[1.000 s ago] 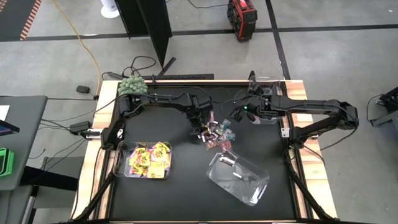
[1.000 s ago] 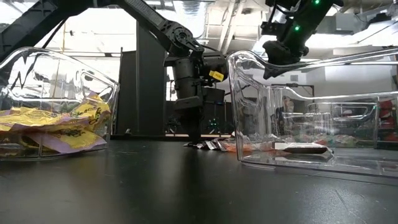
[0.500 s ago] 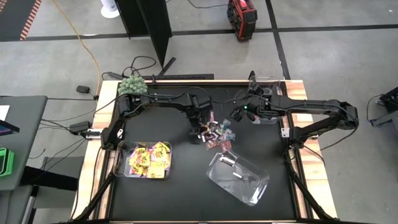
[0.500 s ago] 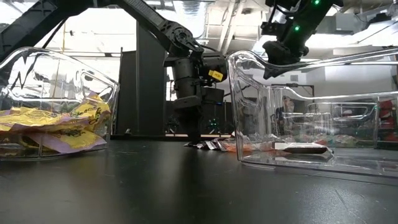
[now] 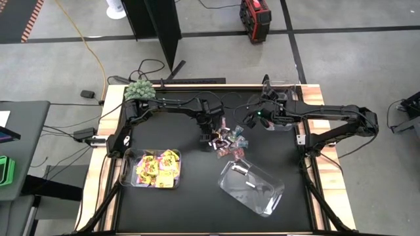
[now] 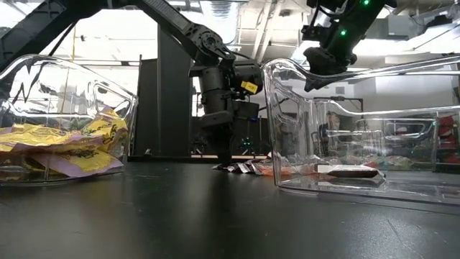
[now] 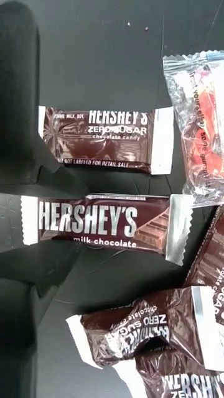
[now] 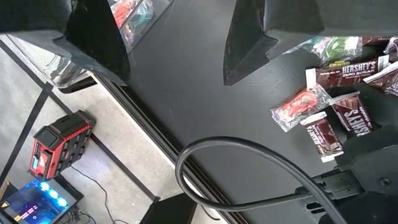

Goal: Sort candy
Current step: Put the brown candy in the bottom right transparent container

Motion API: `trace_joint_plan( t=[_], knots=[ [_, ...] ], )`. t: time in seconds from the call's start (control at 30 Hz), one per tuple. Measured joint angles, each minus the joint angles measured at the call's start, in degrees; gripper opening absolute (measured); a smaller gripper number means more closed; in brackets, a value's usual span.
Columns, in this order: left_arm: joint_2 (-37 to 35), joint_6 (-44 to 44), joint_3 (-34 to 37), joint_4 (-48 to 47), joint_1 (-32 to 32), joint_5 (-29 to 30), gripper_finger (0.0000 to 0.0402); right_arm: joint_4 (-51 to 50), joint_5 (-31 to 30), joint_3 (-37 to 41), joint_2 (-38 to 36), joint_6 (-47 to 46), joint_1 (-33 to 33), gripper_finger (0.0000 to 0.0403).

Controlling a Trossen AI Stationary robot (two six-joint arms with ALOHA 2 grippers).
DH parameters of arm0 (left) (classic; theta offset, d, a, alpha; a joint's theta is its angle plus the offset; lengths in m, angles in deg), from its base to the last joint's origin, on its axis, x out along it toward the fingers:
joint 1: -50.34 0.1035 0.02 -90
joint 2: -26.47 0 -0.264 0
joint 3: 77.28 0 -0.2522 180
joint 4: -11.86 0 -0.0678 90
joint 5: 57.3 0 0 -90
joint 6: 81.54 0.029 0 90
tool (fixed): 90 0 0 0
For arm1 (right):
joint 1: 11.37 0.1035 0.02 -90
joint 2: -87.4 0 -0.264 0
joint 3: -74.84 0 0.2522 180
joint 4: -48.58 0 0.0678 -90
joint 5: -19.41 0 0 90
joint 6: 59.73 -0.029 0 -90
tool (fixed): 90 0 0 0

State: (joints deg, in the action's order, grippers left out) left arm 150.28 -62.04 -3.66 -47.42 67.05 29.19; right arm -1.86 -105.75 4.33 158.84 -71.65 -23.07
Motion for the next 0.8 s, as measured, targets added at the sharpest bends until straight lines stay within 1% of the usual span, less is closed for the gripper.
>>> trace_joint_plan(
  t=[0.13,0.27,0.57,0.8],
  knots=[
    [0.0,0.1,0.0,0.0,0.0,0.0,0.0079,0.0,0.0,0.0,0.0,0.0,0.0,0.0274],
    [-0.1,0.1,0.0,-0.1,0.0,0.0,0.0079,0.0,0.0,0.0,0.0,0.1,0.0,0.0274],
    [0.0,0.2,-2.4,-2.0,-0.3,0.4,0.0075,0.0,0.0,0.0,0.0,0.2,0.0,0.0274],
    [0.0,0.6,-3.1,-2.8,-0.8,1.6,0.0073,0.0,0.0,0.0,0.0,0.3,0.0,0.0274]
  ],
)
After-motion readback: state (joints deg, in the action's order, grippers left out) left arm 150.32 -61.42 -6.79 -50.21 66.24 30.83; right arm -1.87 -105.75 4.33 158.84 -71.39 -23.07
